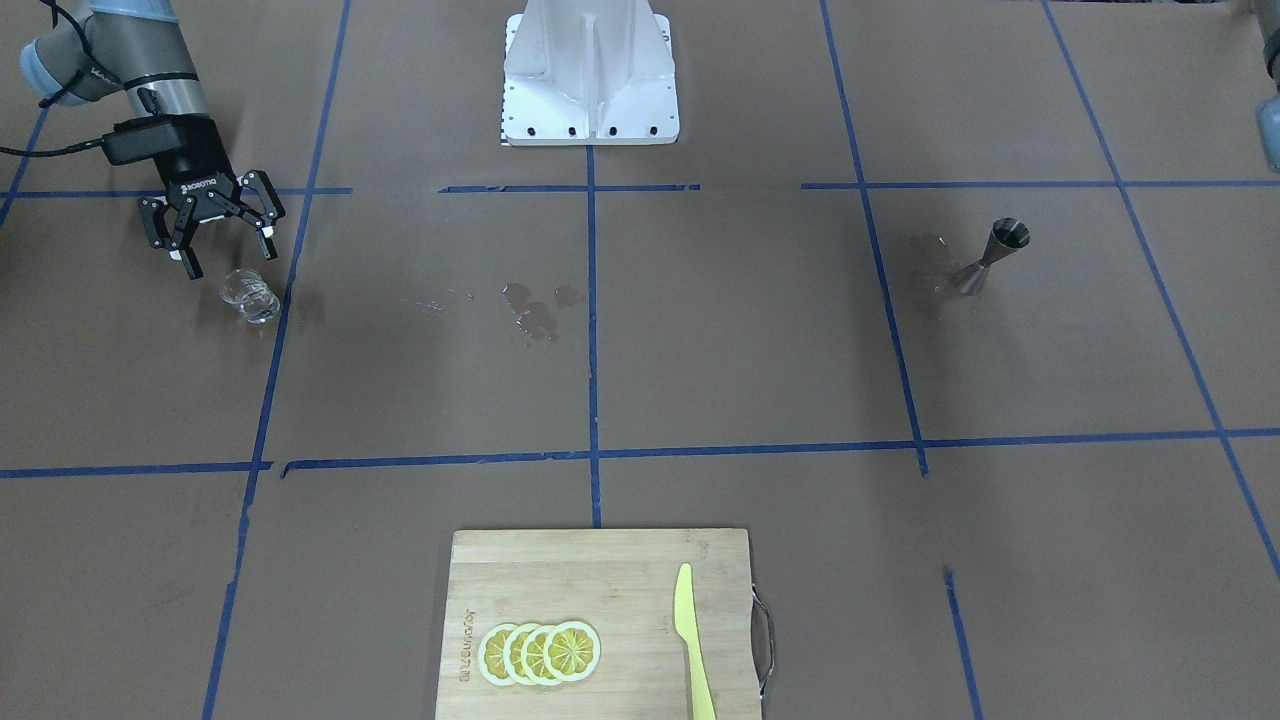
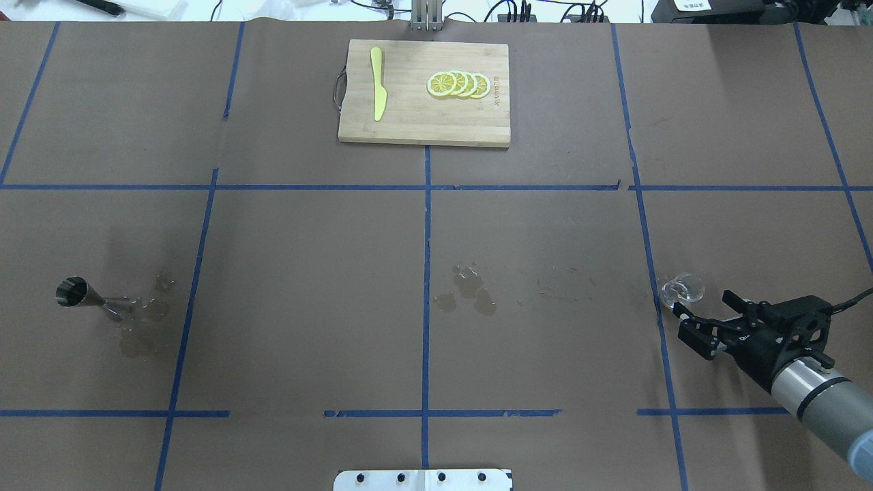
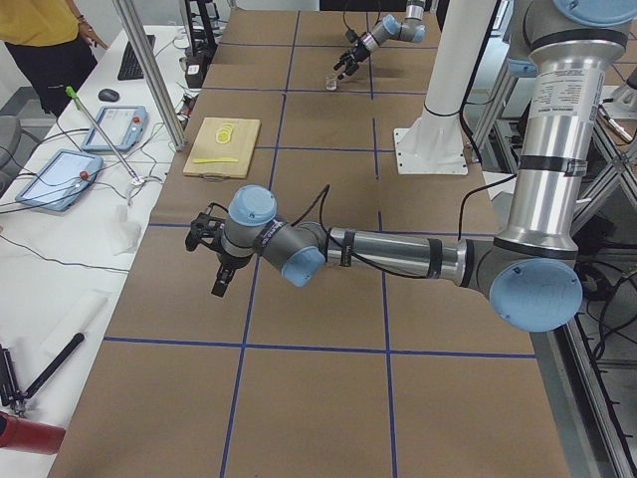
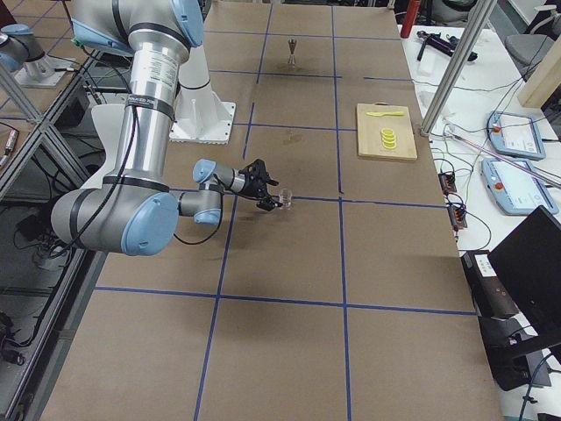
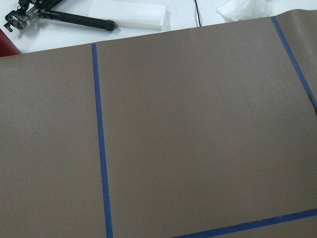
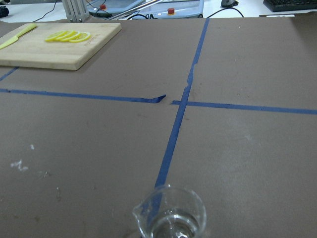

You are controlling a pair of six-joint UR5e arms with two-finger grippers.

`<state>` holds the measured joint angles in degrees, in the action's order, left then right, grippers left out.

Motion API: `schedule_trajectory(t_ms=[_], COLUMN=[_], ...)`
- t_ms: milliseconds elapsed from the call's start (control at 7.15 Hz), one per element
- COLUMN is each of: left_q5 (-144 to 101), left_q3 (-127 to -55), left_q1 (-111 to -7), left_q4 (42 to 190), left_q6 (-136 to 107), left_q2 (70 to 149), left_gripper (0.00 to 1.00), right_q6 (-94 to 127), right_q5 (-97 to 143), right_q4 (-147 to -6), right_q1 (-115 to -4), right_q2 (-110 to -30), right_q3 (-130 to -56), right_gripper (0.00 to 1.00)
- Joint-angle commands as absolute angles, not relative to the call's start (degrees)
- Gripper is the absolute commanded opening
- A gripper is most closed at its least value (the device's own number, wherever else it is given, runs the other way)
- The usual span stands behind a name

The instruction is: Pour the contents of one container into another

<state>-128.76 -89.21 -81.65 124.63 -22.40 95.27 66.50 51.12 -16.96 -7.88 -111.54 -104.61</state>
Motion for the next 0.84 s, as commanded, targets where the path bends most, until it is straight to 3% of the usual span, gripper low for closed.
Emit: schedule_trajectory(t_ms=[0, 280, 699], left_q5=[-128.8, -128.8, -128.8], left_q3=[-89.2, -89.0, -88.8], left_q1=[-81.7, -81.7, -81.7], left_q4=[124.6, 124.6, 124.5], left_q6=[-22.4, -22.4, -22.4], left_q2=[95.3, 95.3, 95.3], left_gripper=[1.0, 1.0, 1.0], right_q6=[68.8, 68.7, 65.1], right_q5=[63.2, 74.8, 108.4], right_q4=[-17.0, -17.0, -18.8], right_q1=[-8.3, -12.9, -41.5], right_q2=[-117.2, -121.0, -119.7], right_q3=[-109.0, -111.9, -110.9], right_gripper=[1.0, 1.0, 1.0])
